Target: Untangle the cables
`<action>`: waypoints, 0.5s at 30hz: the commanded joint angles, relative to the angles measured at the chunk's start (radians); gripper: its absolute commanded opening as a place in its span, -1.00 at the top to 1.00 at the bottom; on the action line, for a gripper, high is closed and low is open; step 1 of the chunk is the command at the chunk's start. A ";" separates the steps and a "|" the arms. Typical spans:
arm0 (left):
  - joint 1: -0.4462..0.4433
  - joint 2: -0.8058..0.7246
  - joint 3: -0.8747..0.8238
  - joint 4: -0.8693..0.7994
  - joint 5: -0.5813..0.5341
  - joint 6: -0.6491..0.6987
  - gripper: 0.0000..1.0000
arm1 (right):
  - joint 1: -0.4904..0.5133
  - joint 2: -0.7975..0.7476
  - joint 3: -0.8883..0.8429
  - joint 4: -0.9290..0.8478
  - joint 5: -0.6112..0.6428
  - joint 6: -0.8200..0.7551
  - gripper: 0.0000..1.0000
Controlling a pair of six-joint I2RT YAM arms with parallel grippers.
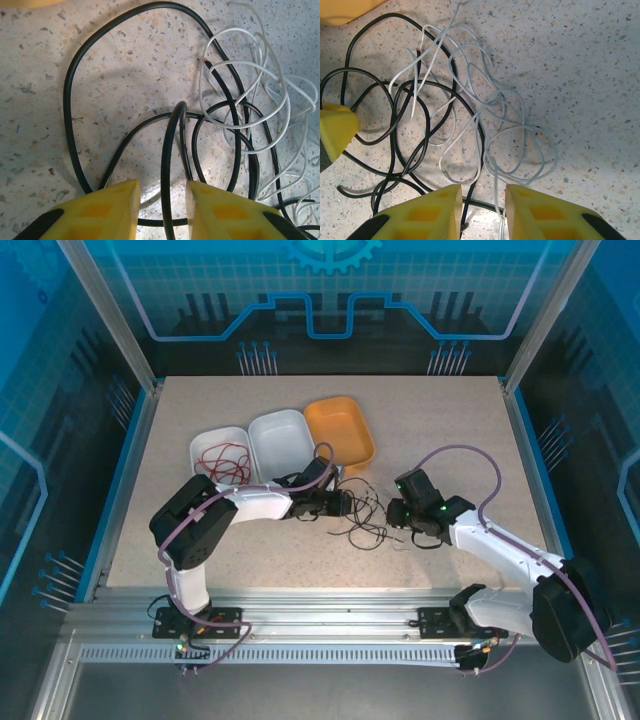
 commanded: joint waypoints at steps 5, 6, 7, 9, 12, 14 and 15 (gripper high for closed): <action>-0.006 -0.012 -0.003 0.038 -0.015 -0.008 0.79 | 0.017 -0.013 0.011 0.005 -0.048 0.012 0.38; -0.007 -0.012 -0.007 0.045 -0.010 -0.013 0.82 | 0.020 -0.006 0.010 0.028 -0.063 0.023 0.38; -0.008 -0.013 -0.010 0.050 -0.007 -0.019 0.87 | 0.024 0.004 0.006 0.052 -0.081 0.033 0.39; -0.010 -0.018 -0.017 0.059 -0.005 -0.026 0.92 | 0.032 0.035 0.002 0.120 -0.125 0.060 0.44; -0.013 -0.035 -0.030 0.066 -0.014 -0.029 0.96 | 0.051 0.101 0.008 0.196 -0.152 0.092 0.49; -0.016 -0.049 -0.038 0.068 -0.017 -0.026 0.99 | 0.057 0.154 0.025 0.224 -0.160 0.101 0.51; -0.017 -0.058 -0.042 0.067 -0.018 -0.026 1.00 | 0.059 0.184 0.037 0.228 -0.163 0.103 0.51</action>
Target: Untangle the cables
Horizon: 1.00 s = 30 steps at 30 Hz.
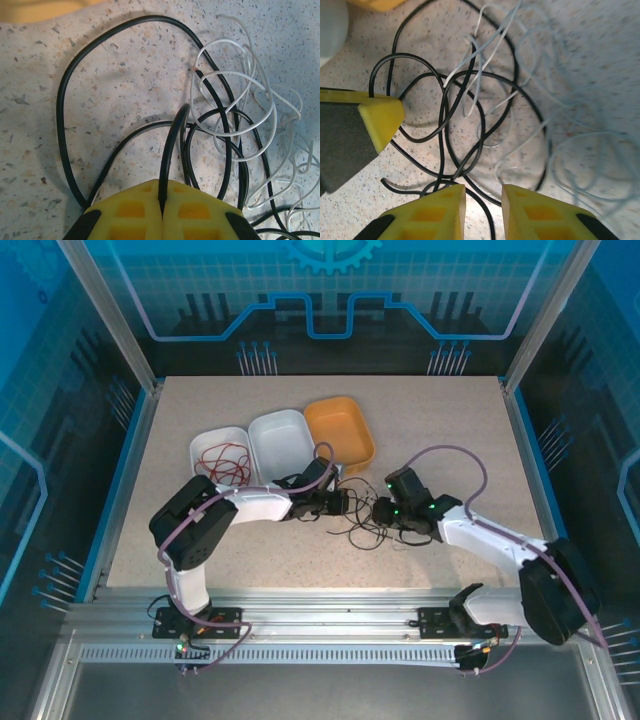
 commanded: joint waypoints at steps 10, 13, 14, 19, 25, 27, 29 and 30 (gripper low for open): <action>-0.036 -0.104 -0.050 0.011 -0.013 -0.007 1.00 | 0.018 0.246 0.131 0.106 0.007 0.071 0.40; -0.044 -0.103 -0.049 0.009 -0.014 -0.008 1.00 | 0.017 0.263 0.141 0.104 0.040 0.084 0.30; -0.047 -0.105 -0.047 0.008 -0.015 -0.007 1.00 | 0.018 0.268 0.144 0.100 0.050 0.090 0.28; -0.055 -0.122 -0.052 0.006 -0.026 -0.009 1.00 | 0.017 0.291 0.138 0.118 0.081 0.111 0.26; -0.056 -0.184 -0.068 -0.011 -0.039 -0.002 1.00 | 0.015 0.345 0.166 0.109 0.081 0.100 0.40; -0.057 -0.219 -0.076 -0.027 -0.057 0.004 1.00 | 0.014 0.350 0.162 0.109 0.077 0.100 0.47; -0.057 -0.255 -0.086 -0.047 -0.081 0.015 1.00 | 0.014 0.348 0.155 0.109 0.078 0.098 0.57; -0.057 -0.277 -0.092 -0.056 -0.094 0.021 1.00 | 0.014 0.345 0.150 0.111 0.079 0.099 0.61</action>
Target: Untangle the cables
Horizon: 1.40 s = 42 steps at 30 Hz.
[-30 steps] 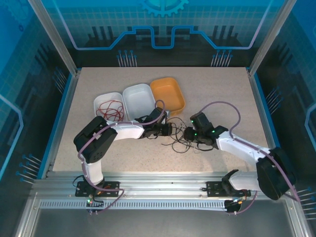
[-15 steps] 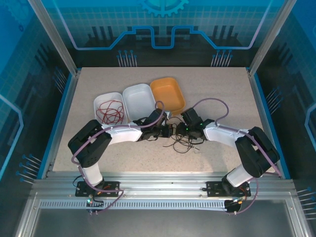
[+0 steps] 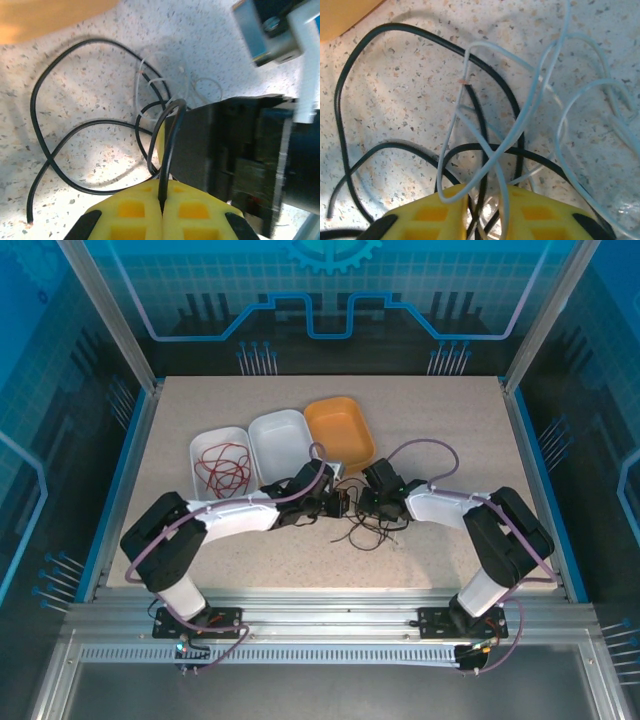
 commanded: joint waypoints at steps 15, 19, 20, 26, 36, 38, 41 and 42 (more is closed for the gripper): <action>-0.006 -0.345 -0.056 -0.214 -0.246 0.114 1.00 | -0.009 -0.042 -0.070 0.004 0.030 -0.002 0.99; -0.004 -0.412 -0.054 -0.266 -0.339 0.150 1.00 | -0.010 -0.069 -0.077 -0.008 0.040 -0.009 1.00; -0.003 -0.429 -0.056 -0.275 -0.357 0.158 1.00 | -0.010 -0.076 -0.080 -0.009 0.041 -0.010 1.00; 0.017 -0.523 -0.055 -0.314 -0.403 0.171 1.00 | -0.010 -0.129 -0.110 0.001 0.037 -0.019 1.00; 0.059 -0.629 -0.048 -0.343 -0.430 0.193 1.00 | -0.012 -0.169 -0.122 -0.002 0.040 -0.024 1.00; 0.071 -0.650 -0.043 -0.353 -0.441 0.201 1.00 | -0.012 -0.172 -0.119 -0.003 0.039 -0.027 1.00; 0.086 -0.686 -0.030 -0.379 -0.465 0.219 1.00 | -0.013 -0.177 -0.121 -0.005 0.040 -0.026 1.00; 0.089 -0.699 -0.028 -0.385 -0.475 0.226 1.00 | -0.012 -0.179 -0.122 -0.005 0.040 -0.027 1.00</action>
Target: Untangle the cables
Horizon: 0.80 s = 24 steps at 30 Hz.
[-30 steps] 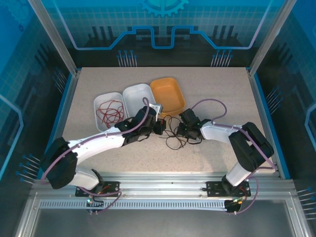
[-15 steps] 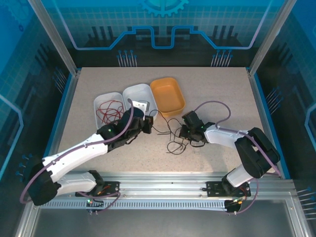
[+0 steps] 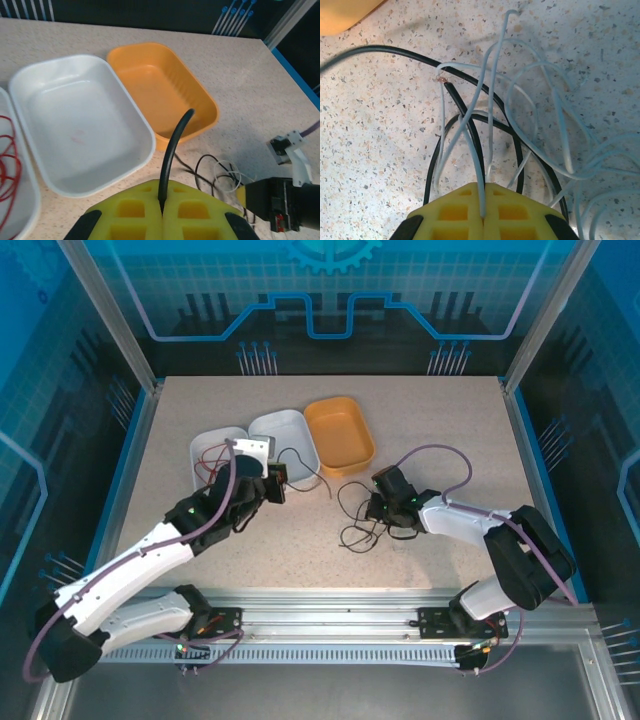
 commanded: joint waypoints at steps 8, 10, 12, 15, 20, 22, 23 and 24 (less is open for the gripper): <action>0.058 -0.100 0.051 -0.047 -0.073 0.082 1.00 | -0.008 -0.024 -0.014 -0.007 0.001 -0.009 1.00; 0.068 -0.090 0.065 -0.037 -0.073 0.102 1.00 | -0.008 -0.024 -0.012 -0.003 -0.007 -0.013 1.00; 0.088 -0.070 0.081 -0.032 -0.074 0.114 0.97 | -0.007 -0.025 -0.011 -0.002 -0.012 -0.013 1.00; 0.139 -0.012 0.132 -0.047 -0.024 0.120 0.97 | -0.006 -0.027 -0.007 -0.003 -0.013 -0.015 1.00; 0.213 0.068 0.163 0.033 0.049 0.143 0.98 | -0.003 -0.027 -0.005 -0.002 -0.016 -0.014 1.00; 0.221 0.094 0.157 0.105 0.052 0.182 0.99 | -0.003 -0.028 -0.005 -0.001 -0.020 -0.012 1.00; 0.227 0.110 0.162 0.126 0.056 0.198 0.99 | -0.001 -0.028 -0.005 -0.001 -0.020 -0.012 1.00; 0.237 0.130 0.176 0.124 0.057 0.198 0.98 | -0.001 -0.029 -0.005 -0.002 -0.020 -0.012 1.00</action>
